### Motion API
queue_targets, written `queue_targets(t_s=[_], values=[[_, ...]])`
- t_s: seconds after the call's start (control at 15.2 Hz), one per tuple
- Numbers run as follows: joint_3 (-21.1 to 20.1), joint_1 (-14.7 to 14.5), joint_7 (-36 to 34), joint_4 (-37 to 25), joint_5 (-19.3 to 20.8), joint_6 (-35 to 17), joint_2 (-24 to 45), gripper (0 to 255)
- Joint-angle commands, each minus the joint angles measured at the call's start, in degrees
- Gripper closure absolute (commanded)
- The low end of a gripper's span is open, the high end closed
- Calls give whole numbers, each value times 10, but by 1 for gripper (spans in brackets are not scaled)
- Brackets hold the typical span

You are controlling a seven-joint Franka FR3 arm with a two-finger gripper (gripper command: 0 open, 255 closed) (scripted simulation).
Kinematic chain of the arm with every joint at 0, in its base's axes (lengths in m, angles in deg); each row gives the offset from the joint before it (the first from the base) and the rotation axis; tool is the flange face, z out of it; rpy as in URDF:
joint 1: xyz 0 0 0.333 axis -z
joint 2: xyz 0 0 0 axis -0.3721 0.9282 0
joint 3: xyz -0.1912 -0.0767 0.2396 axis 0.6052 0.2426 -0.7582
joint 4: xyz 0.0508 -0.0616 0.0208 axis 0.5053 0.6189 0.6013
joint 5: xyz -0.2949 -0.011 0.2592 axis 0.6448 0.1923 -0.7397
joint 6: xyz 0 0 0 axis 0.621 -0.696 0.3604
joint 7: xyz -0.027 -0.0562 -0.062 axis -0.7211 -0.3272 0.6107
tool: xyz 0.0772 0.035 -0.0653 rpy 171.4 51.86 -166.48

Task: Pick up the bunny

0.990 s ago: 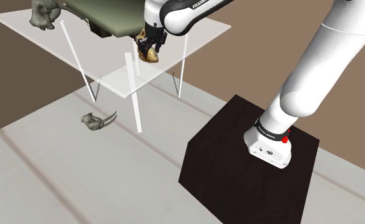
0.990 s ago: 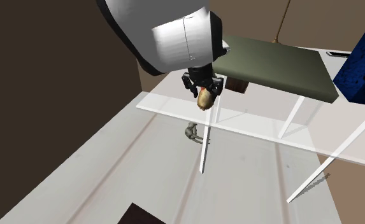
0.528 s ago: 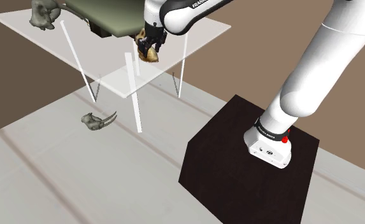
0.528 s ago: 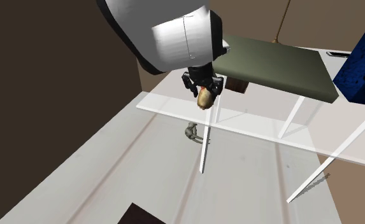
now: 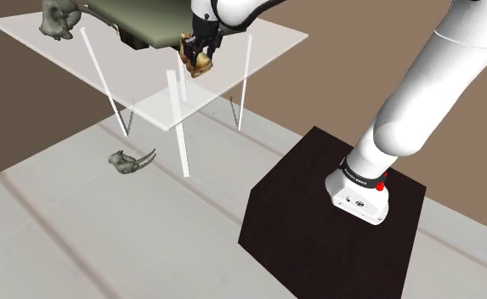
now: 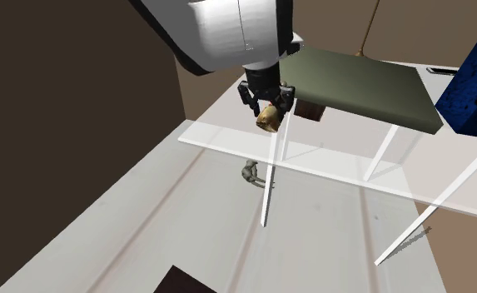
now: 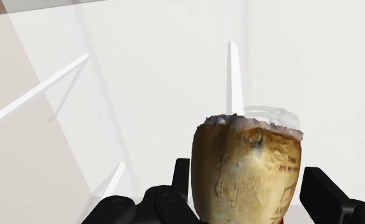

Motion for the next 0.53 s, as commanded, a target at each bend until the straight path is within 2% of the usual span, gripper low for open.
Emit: queue_targets(t_s=[0.0,0.46], values=[[0,0,5,-10,-5,13,-7,255],[-1,0,17,-36,-15,49,-18,255]])
